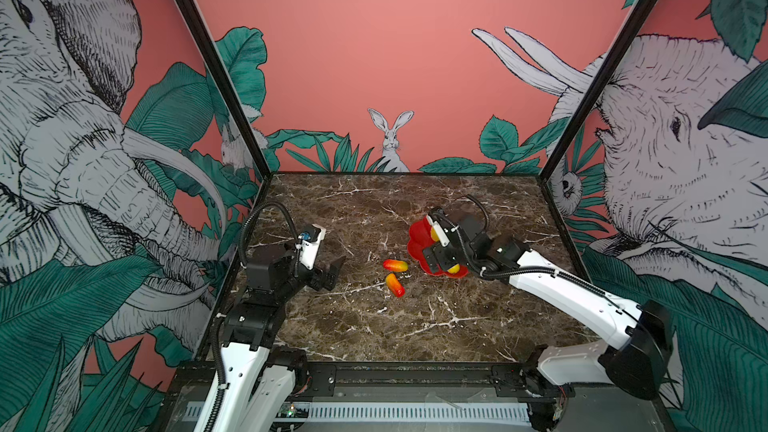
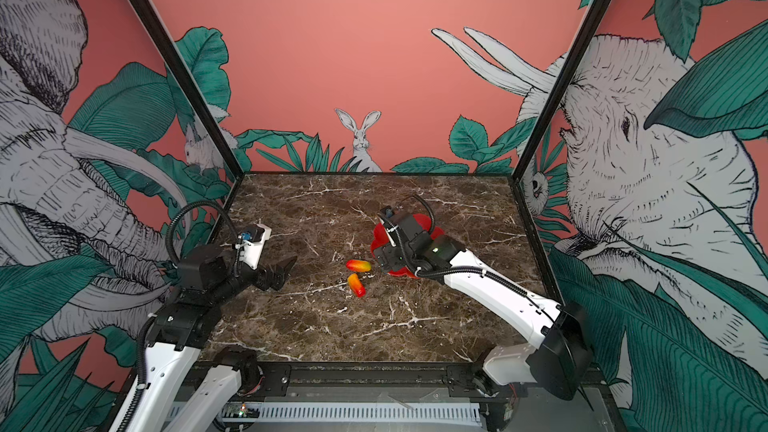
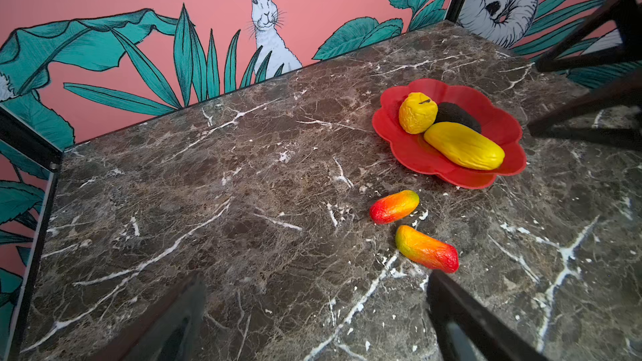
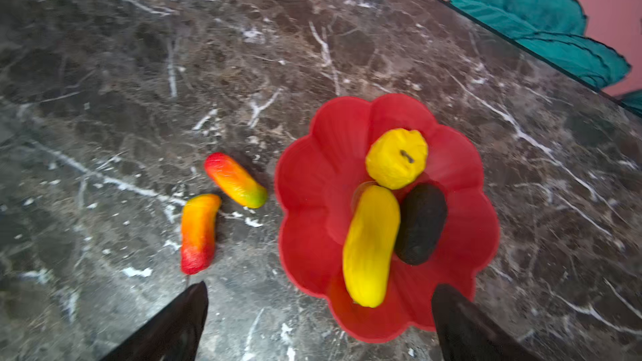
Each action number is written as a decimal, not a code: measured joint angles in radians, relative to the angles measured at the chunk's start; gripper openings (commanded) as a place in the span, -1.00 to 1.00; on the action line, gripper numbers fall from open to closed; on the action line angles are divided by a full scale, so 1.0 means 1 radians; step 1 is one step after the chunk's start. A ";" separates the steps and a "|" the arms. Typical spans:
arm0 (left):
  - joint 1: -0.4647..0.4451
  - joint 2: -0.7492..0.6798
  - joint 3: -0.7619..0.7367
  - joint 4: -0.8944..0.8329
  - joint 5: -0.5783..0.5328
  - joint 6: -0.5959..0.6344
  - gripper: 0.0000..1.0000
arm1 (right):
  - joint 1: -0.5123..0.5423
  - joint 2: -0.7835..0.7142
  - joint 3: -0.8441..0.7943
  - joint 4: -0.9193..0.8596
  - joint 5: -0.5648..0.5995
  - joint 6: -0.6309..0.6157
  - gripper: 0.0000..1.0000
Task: Place and organize the fake fruits in the fruit bowl
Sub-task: 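Move the right gripper to the smaller mango nearer the bowl and grasp it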
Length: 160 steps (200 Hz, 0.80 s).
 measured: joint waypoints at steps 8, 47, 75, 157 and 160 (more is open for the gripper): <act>0.000 0.001 0.000 0.000 0.000 0.000 0.99 | 0.033 0.019 0.008 0.000 -0.006 0.000 0.99; 0.000 0.001 0.000 0.000 0.000 0.000 0.99 | 0.153 0.201 0.066 0.004 -0.020 0.005 0.99; 0.000 0.001 0.000 0.000 0.000 0.000 0.99 | 0.195 0.342 0.082 0.030 -0.036 0.016 0.91; 0.000 0.001 0.000 0.000 0.000 0.000 0.99 | 0.201 0.502 0.082 0.137 -0.094 0.085 0.30; 0.000 0.001 0.000 0.000 0.000 0.000 0.99 | 0.201 0.505 0.082 0.139 -0.095 0.084 0.28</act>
